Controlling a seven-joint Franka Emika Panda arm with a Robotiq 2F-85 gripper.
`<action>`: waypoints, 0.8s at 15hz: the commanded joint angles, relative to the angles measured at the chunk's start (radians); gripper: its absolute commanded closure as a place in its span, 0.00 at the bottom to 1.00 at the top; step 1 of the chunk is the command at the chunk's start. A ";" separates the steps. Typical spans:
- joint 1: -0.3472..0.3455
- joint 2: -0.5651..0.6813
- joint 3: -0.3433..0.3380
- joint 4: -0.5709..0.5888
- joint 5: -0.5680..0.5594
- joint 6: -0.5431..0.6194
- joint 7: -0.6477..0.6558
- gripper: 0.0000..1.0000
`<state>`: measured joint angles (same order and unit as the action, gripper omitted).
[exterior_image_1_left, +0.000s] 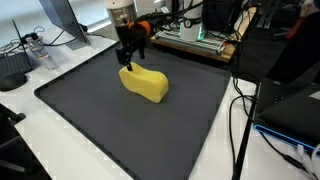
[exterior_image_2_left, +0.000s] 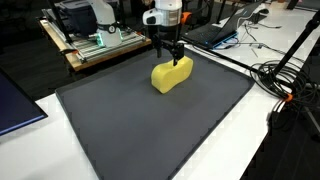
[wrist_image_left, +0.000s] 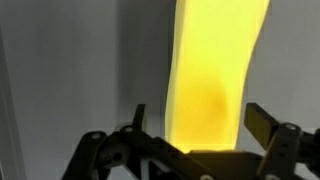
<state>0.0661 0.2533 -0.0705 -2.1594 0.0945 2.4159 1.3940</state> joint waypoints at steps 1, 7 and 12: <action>0.002 0.029 -0.013 0.027 -0.035 0.010 0.036 0.00; 0.004 0.057 -0.028 0.039 -0.033 0.046 0.046 0.00; 0.007 0.082 -0.039 0.045 -0.037 0.057 0.056 0.00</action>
<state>0.0666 0.3100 -0.0972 -2.1341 0.0889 2.4607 1.4137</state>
